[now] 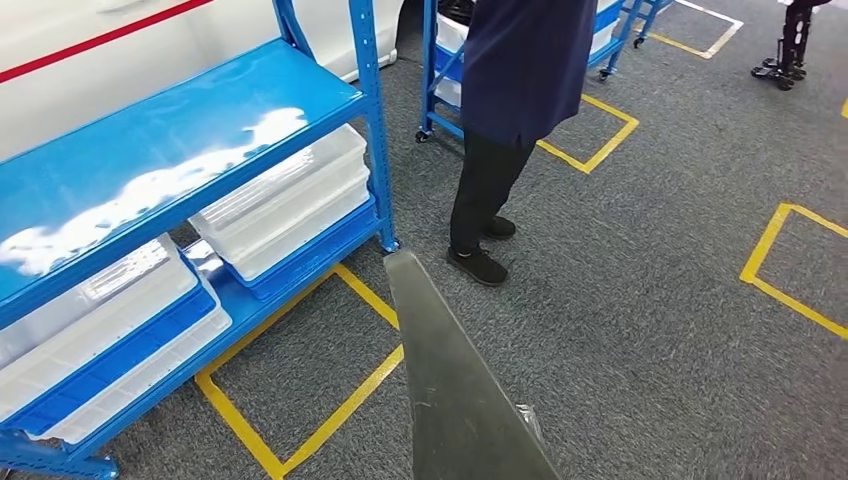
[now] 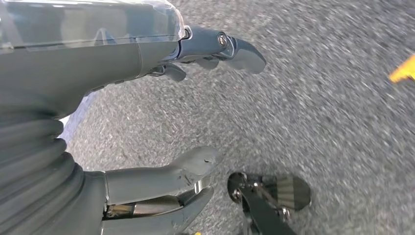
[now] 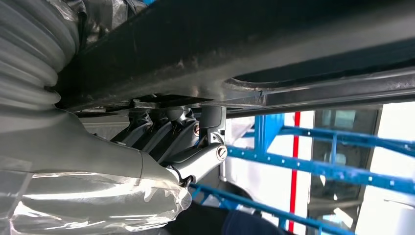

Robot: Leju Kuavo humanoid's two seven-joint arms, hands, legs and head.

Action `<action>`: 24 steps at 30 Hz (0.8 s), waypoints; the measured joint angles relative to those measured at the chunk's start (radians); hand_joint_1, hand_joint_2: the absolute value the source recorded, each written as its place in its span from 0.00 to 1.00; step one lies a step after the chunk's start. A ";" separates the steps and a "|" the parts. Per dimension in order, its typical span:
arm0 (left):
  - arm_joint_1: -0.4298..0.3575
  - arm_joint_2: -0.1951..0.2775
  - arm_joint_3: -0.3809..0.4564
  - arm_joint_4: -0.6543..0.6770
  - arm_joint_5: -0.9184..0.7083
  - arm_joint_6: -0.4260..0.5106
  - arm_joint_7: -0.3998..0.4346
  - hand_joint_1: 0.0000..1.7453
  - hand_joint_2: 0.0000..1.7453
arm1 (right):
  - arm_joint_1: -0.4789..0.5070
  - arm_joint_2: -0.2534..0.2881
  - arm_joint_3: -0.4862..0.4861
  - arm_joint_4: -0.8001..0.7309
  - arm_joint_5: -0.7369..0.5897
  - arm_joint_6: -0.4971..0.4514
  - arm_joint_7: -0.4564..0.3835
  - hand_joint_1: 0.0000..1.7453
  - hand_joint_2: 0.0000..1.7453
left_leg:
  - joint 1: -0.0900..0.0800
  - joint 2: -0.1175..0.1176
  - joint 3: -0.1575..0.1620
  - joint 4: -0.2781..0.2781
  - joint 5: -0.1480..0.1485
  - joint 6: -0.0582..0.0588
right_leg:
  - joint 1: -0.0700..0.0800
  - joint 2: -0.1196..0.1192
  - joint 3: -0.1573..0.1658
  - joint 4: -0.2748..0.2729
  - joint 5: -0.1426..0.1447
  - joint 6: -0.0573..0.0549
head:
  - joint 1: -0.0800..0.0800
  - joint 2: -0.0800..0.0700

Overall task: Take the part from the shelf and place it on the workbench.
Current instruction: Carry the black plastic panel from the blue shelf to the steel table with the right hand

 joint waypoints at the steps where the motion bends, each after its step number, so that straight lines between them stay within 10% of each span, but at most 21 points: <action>1: 0.000 -0.001 0.000 0.000 0.000 0.000 0.000 0.00 1.00 | 0.000 0.000 0.000 0.000 0.000 0.000 0.000 1.00 1.00 | -0.002 0.009 0.000 0.004 -0.005 -0.006 | 0.003 -0.014 0.023 -0.043 0.010 -0.008 | 0.000 0.000; 5: -0.007 -0.001 0.000 0.000 0.000 -0.003 -0.001 0.00 1.00 | 0.001 0.000 -0.002 0.000 0.000 -0.002 0.000 1.00 1.00 | -0.004 0.031 0.010 0.009 -0.017 -0.026 | 0.009 0.005 0.030 -0.069 0.013 -0.040 | 0.000 0.000; 11: 0.000 0.000 0.000 0.000 0.002 -0.010 0.002 0.00 1.00 | -0.002 0.007 -0.002 0.006 0.001 -0.002 0.000 1.00 1.00 | 0.003 -0.077 -0.110 0.283 -0.160 -0.037 | 0.008 0.073 0.022 -0.077 0.027 -0.065 | 0.000 0.000; 16: 0.002 0.001 0.001 0.000 0.002 -0.011 0.002 0.00 1.00 | -0.004 0.008 -0.002 0.012 0.001 -0.002 0.000 1.00 1.00 | 0.004 -0.150 -0.023 0.066 -0.021 -0.019 | 0.011 0.141 0.017 -0.064 0.030 -0.058 | 0.000 0.000; 19: -0.002 0.002 0.001 0.000 0.002 -0.012 0.002 0.00 1.00 | -0.004 0.009 -0.003 0.013 0.002 -0.002 0.000 1.00 1.00 | 0.002 -0.165 -0.008 0.019 -0.014 -0.011 | 0.006 0.176 0.002 -0.066 0.041 -0.035 | 0.000 0.000; 21: -0.004 0.001 0.001 0.000 0.002 -0.012 0.001 0.00 1.00 | -0.002 0.009 -0.003 0.013 0.003 -0.002 0.000 1.00 1.00 | 0.004 -0.137 -0.004 0.008 -0.002 -0.001 | 0.007 0.155 -0.007 -0.056 0.036 -0.024 | 0.001 0.000; 24: 0.000 0.000 0.001 0.000 0.002 -0.012 0.001 0.00 1.00 | -0.004 0.009 -0.003 0.015 0.004 -0.002 0.000 1.00 1.00 | 0.004 -0.091 -0.005 -0.003 0.007 0.012 | 0.011 0.067 -0.069 0.079 -0.049 -0.017 | 0.003 0.000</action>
